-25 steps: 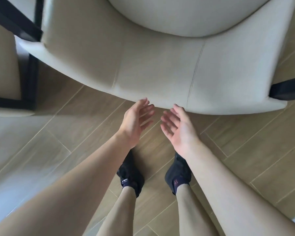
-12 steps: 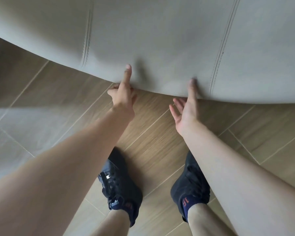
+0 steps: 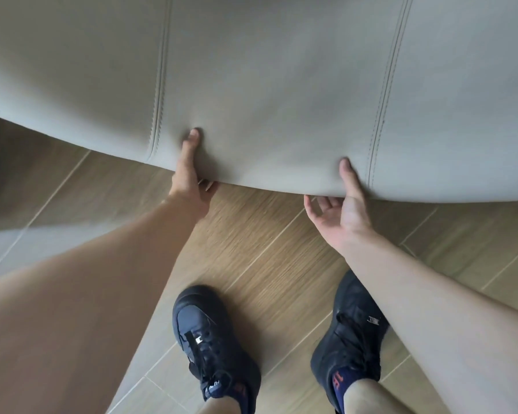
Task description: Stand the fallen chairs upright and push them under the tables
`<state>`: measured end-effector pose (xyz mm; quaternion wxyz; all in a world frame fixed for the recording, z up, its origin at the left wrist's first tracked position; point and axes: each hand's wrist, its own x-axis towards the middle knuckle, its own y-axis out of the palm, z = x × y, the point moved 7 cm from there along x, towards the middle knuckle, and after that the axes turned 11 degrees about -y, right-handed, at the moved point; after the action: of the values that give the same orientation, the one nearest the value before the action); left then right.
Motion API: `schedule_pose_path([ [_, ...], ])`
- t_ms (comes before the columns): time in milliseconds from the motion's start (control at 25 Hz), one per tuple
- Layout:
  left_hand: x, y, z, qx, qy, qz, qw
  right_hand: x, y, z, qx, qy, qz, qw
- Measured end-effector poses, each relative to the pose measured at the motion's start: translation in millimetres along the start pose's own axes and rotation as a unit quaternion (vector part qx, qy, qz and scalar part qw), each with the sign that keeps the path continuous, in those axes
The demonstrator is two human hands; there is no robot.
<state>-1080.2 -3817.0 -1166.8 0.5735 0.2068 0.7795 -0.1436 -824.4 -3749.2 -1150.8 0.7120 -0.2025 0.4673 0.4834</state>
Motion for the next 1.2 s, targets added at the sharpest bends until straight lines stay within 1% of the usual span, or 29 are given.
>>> schedule_pose_path([
  [80, -23.2, 2.2, -0.2, 0.005, -0.017, -0.005, 1.000, -15.2, -3.0, 13.0, -0.015, 0.005, -0.006, 1.000],
  [160, -59.8, 1.0, 3.2, 0.013, -0.036, -0.015, 0.999, -47.8, -8.7, 33.0, -0.042, 0.012, -0.026, 0.999],
  [200, -81.3, 0.9, 2.3, 0.019, -0.037, -0.017, 0.999, -66.5, -8.2, 45.1, -0.056, 0.016, -0.023, 0.998],
  [360, -172.1, -1.2, -2.2, 0.043, -0.047, -0.088, 0.994, -141.5, -15.7, 97.8, -0.132, 0.027, -0.040, 0.990],
  [440, -227.3, -0.3, -8.9, 0.053, -0.061, -0.095, 0.992, -187.2, -13.3, 126.5, -0.155, 0.039, -0.046, 0.986],
  [600, -343.6, -1.8, -38.6, 0.038, -0.076, -0.115, 0.990, -289.0, 2.6, 186.8, -0.208, 0.076, -0.063, 0.973],
  [680, -401.6, -3.8, -57.1, 0.018, -0.071, -0.144, 0.987, -337.8, 15.2, 216.9, -0.240, 0.106, -0.064, 0.963],
  [760, -446.9, -6.7, -72.9, 0.008, -0.065, -0.179, 0.982, -378.9, 24.8, 242.3, -0.263, 0.138, -0.083, 0.951],
  [840, -489.5, -6.2, -91.3, 0.004, -0.059, -0.201, 0.978, -417.7, 43.7, 272.2, -0.292, 0.156, -0.083, 0.940],
  [880, -508.2, -4.0, -102.5, 0.007, -0.056, -0.210, 0.976, -433.9, 53.7, 286.2, -0.312, 0.159, -0.083, 0.933],
  [960, -540.7, 5.0, -124.4, 0.052, -0.064, -0.215, 0.973, -457.5, 72.9, 312.8, -0.343, 0.146, -0.075, 0.925],
  [1000, -554.8, 9.9, -135.7, 0.079, -0.053, -0.233, 0.968, -464.5, 82.3, 324.3, -0.359, 0.134, -0.072, 0.921],
  [1040, -565.3, 14.4, -147.1, 0.095, -0.024, -0.261, 0.960, -468.2, 91.7, 334.1, -0.375, 0.120, -0.064, 0.917],
  [1080, -579.3, 20.6, -164.5, 0.106, 0.031, -0.296, 0.949, -469.3, 104.3, 345.6, -0.393, 0.103, -0.054, 0.912],
  [1120, -594.9, 28.7, -187.4, 0.138, 0.121, -0.323, 0.929, -469.5, 115.7, 357.3, -0.405, 0.088, -0.051, 0.909],
  [1160, -609.2, 42.0, -212.4, 0.216, 0.227, -0.327, 0.892, -470.6, 125.1, 368.3, -0.408, 0.076, -0.059, 0.908],
  [1200, -619.6, 65.4, -232.9, 0.346, 0.330, -0.298, 0.826, -472.2, 134.9, 378.0, -0.408, 0.072, -0.067, 0.908],
])
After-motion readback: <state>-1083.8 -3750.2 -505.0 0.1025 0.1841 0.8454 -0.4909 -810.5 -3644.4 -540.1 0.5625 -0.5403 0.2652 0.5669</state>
